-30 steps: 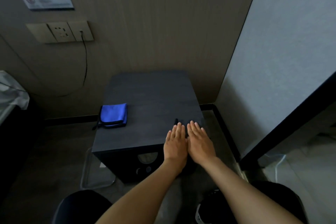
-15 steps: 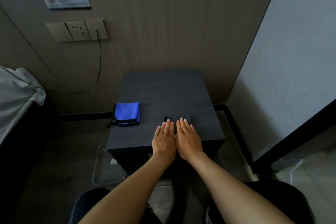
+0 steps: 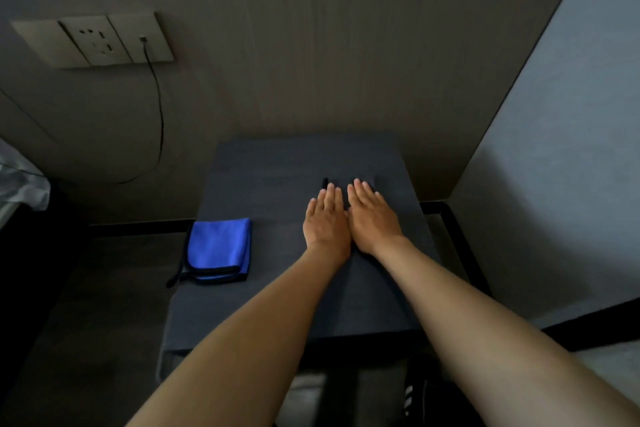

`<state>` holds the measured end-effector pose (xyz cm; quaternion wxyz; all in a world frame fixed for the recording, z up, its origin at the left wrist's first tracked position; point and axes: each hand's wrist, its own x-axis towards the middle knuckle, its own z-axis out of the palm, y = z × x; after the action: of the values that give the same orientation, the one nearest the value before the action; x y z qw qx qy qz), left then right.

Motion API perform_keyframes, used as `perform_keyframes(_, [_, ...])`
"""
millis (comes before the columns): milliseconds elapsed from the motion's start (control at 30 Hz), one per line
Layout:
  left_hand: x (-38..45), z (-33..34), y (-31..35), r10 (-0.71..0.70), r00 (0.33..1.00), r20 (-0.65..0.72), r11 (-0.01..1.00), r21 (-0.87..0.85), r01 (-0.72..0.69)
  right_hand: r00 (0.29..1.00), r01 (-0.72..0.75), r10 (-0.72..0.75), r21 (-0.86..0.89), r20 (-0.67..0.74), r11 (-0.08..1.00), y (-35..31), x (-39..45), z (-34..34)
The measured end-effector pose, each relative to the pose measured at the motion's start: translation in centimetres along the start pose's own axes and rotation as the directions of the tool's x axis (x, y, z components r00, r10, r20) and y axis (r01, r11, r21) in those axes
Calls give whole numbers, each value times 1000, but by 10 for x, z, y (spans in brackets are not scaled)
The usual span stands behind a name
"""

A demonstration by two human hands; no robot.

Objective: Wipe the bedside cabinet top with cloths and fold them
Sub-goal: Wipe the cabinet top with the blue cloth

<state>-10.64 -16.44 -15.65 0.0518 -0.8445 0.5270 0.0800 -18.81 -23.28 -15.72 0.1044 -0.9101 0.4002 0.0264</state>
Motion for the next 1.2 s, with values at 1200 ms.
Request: perform_keyframes(1200, [25,-5,-90,-53,998,-26,993,-112,50,997,80,-80,16,-11,997,-75,55,5])
